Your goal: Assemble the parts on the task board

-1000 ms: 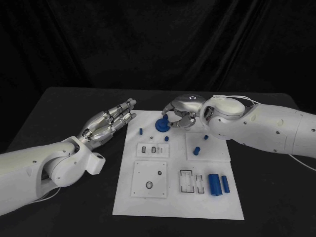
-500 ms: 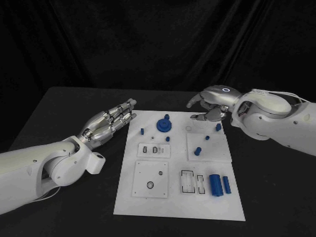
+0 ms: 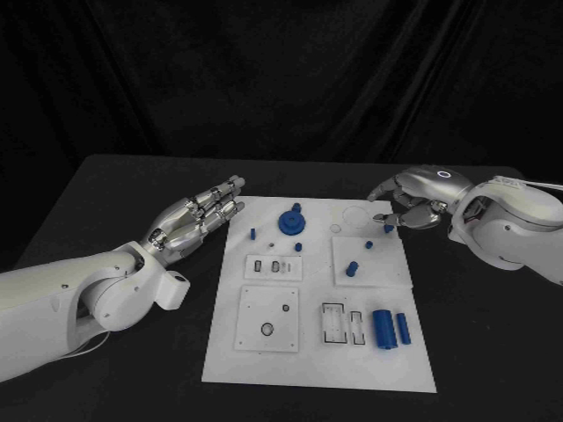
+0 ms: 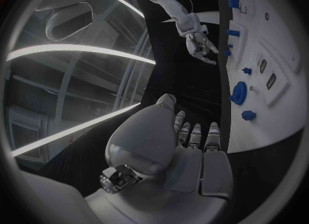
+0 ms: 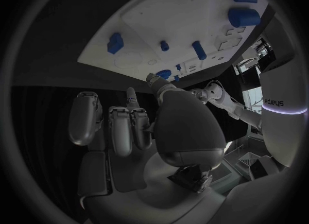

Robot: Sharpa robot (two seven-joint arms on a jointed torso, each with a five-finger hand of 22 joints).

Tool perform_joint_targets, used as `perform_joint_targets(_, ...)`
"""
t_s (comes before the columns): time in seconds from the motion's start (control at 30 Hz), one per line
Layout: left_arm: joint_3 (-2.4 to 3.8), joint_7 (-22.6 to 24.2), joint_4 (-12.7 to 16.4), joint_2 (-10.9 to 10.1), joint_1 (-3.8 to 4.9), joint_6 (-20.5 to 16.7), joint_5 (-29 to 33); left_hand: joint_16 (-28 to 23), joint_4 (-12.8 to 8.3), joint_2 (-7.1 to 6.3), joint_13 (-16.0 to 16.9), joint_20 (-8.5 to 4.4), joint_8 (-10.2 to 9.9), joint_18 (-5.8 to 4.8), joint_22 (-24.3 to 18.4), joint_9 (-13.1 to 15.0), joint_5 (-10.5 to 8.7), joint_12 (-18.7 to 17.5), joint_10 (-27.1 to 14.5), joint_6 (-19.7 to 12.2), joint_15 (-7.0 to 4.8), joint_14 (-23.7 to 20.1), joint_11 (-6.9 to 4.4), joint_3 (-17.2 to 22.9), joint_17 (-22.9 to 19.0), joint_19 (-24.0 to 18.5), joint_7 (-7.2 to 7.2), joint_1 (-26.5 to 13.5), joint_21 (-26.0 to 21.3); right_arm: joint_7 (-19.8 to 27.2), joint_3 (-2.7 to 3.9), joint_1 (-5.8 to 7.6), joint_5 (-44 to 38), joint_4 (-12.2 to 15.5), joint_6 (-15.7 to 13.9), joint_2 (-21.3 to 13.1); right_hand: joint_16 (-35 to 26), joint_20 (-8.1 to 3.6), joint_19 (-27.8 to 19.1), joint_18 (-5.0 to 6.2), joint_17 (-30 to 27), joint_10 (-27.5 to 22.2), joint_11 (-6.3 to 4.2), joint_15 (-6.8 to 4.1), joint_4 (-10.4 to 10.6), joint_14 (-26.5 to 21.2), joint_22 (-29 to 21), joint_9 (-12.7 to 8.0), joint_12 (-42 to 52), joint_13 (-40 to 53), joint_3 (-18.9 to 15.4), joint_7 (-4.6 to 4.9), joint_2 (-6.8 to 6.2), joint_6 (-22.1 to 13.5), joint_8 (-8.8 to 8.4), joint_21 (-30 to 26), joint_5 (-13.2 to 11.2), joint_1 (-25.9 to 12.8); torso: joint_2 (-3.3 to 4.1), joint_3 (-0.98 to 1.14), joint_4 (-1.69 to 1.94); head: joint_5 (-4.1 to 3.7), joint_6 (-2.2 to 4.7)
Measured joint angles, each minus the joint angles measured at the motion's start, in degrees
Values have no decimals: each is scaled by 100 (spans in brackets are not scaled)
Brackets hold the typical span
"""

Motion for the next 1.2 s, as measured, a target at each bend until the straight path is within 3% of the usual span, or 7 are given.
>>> perform_joint_targets(0.23, 0, -6, -15, 34, 0, 8, 0, 0, 0, 0, 0, 0, 0, 0, 0, 0, 0, 0, 0, 0, 0, 0, 0, 0, 1, 0, 0, 0, 0, 6, -4, -171, -62, -59, -125, -133, 0, 0, 0, 0, 0, 22, -22, 0, 39, 0, 0, -44, 0, 0, -39, -43, 22, -43, -46, -25, -110, 23, 4, 4, 9, -32, -11)
perform_joint_targets(0.43, 0, -9, -20, 39, 0, 19, 0, 0, 0, 0, 0, 0, 0, 0, 0, 0, 0, 0, 0, 0, 0, 0, 0, 0, 2, 0, 0, 0, 0, 1, -2, -232, -101, -127, -193, -168, 0, 0, 0, 0, 0, 2, -43, -21, 65, 21, -1, -73, 0, 1, -65, -71, 4, -115, -99, -67, -175, 41, 4, 1, 18, -25, -20)
perform_joint_targets(1.07, 0, -21, -38, 39, 0, 37, 0, 0, 0, 0, 0, 0, 0, 0, 0, 0, 0, 0, -1, 0, 0, 0, -1, 0, -2, 0, 0, 0, 0, -70, -3, -345, -137, -333, -219, -136, 0, -20, -21, 0, 0, 1, -43, -21, 87, 21, -2, -91, 0, 3, -119, -72, -10, -155, -134, -139, -243, 101, 0, -1, -3, 12, -54)
perform_joint_targets(1.13, 0, -22, -40, 40, 0, 39, 0, 0, 0, 0, 0, 0, 0, 0, 0, 0, 0, 0, -1, 0, 0, 0, -1, 0, -2, 0, 0, 0, 0, -79, -3, -350, -138, -343, -216, -127, 0, -20, -21, 0, 0, 1, -42, -21, 114, 21, -2, -91, 0, 3, -146, -71, -10, -154, -133, -140, -301, 101, -1, -1, -3, 8, -57)
perform_joint_targets(1.2, 0, -23, -41, 40, 0, 41, 0, 0, 0, 0, 0, 0, 0, 0, 0, 0, 0, 0, -1, 0, 0, 0, -1, 0, -2, 0, 0, 0, 0, -91, -3, -355, -139, -358, -213, -113, 0, -20, -20, 0, 0, 1, -42, -21, 175, 21, -2, -76, 0, 3, -207, -39, -10, -60, -88, -182, -505, 101, -2, -2, -3, 8, -65)
